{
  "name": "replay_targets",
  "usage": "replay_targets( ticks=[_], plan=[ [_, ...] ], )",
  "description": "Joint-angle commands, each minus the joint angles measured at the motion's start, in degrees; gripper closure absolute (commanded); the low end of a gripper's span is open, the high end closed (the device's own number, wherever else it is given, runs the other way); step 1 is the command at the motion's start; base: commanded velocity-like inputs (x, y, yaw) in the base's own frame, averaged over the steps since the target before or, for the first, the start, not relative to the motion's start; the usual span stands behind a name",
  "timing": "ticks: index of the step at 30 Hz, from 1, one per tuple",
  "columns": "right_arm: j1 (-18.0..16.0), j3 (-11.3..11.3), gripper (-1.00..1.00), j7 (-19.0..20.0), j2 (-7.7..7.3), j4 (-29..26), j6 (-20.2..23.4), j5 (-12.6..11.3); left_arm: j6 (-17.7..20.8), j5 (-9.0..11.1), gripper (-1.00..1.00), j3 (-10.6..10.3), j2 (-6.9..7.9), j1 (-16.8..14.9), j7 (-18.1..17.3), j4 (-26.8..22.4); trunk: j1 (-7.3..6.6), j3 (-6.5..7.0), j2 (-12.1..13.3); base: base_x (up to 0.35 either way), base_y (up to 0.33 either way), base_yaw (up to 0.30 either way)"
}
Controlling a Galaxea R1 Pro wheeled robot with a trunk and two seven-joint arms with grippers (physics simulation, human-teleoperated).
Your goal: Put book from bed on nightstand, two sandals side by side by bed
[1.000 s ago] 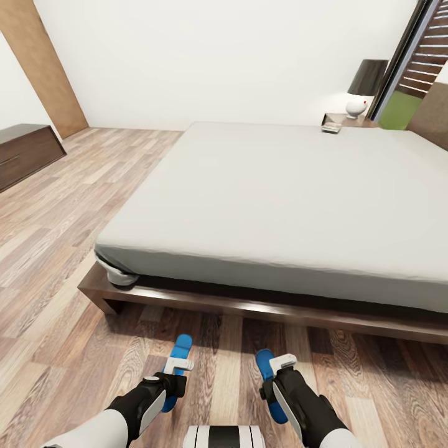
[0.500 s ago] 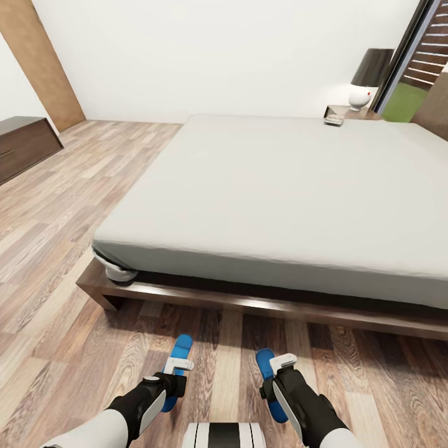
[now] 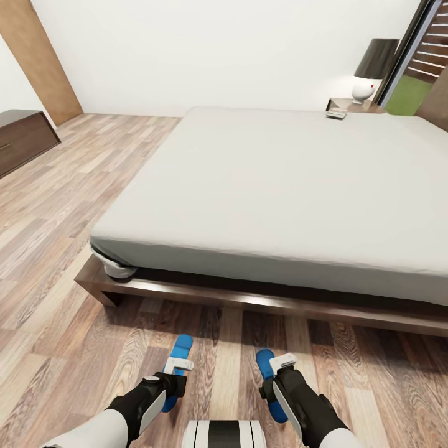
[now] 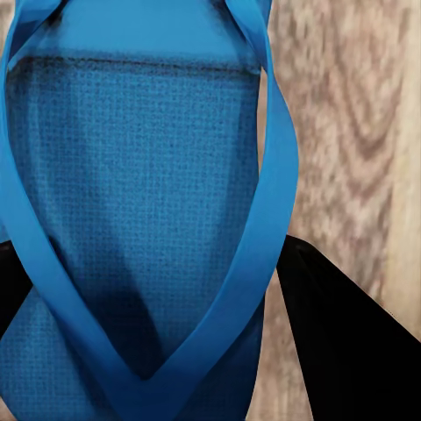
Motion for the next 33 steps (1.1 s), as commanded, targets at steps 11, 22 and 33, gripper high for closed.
replay_targets(
  ticks=[11, 22, 33],
  plan=[
    [-0.02, 0.16, 1.0, -0.17, 0.0, -0.06, 0.33, 0.14, -0.75, 0.5, 1.0, -0.35, 0.18, -0.01, -0.04, -2.36, -0.01, -0.04, -0.01, 0.0, 0.0, 0.0],
    [-0.02, 0.16, 1.0, -0.17, -0.01, -0.06, 0.33, 0.13, -1.07, 0.36, 1.0, 3.45, 0.21, -0.1, -0.13, -2.8, -0.01, -0.04, -0.01, 0.0, 0.0, 0.0],
    [-0.02, 0.16, 1.0, -0.17, 0.06, -0.06, 0.33, 0.11, -1.11, 0.34, 1.0, 3.95, 0.21, -0.03, -0.21, -2.82, -0.01, -0.04, -0.01, 0.015, 0.012, 0.0]
  ],
)
